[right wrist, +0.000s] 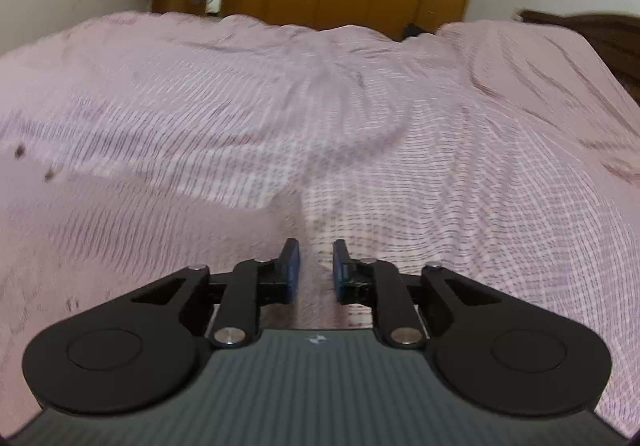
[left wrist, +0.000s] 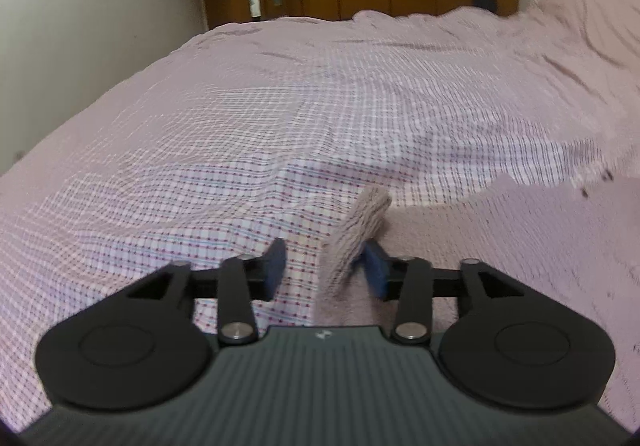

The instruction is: Fold small clothes

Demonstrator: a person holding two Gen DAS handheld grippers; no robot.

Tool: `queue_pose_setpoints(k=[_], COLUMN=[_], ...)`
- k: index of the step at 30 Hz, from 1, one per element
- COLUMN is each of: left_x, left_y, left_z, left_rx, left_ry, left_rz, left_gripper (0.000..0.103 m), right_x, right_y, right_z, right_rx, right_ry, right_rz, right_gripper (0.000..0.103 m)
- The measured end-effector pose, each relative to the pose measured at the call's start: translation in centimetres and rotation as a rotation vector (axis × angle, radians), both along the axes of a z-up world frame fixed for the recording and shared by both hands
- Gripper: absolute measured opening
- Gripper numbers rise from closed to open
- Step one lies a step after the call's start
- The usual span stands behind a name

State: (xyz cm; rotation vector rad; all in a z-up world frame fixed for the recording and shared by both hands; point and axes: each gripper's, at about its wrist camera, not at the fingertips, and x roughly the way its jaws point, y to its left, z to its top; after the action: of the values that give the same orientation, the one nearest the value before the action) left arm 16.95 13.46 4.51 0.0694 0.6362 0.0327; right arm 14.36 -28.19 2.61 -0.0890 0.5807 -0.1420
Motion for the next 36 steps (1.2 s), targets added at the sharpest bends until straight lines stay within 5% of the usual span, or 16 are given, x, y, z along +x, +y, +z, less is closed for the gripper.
queue_pose_setpoints(k=[5, 9, 13, 19, 24, 36], left_x=[0.2, 0.6, 0.7, -0.7, -3.6, -9.6], left_y=[0.6, 0.4, 1.1, 1.8, 1.7, 1.6], left_z=[-0.2, -1.1, -1.3, -0.3, 1.0, 0.7], left_rx=[-0.001, 0.006, -0.040, -0.085, -0.141, -0.301], left_ry=[0.022, 0.063, 0.076, 0.095, 0.144, 0.239], left_rz=[0.028, 0.028, 0.047, 0.063, 0.095, 0.196], left_gripper=[0.057, 0.066, 0.068, 0.070, 0.078, 0.084], right_x=[-3.2, -5.4, -4.2, -3.5, -5.3, -12.1], right_y=[-0.7, -0.5, -0.2, -1.6, -2.2, -3.4], right_z=[1.8, 1.6, -0.9, -1.7, -0.3, 0.3], right_rx=[0.116, 0.244, 0.199, 0.253, 0.307, 0.447], right_ry=[-0.050, -0.016, 0.072, 0.053, 0.013, 0.082], right_rz=[-0.019, 0.087, 0.077, 0.012, -0.012, 0.002], right_gripper=[0.030, 0.031, 0.031, 0.037, 0.069, 0.089])
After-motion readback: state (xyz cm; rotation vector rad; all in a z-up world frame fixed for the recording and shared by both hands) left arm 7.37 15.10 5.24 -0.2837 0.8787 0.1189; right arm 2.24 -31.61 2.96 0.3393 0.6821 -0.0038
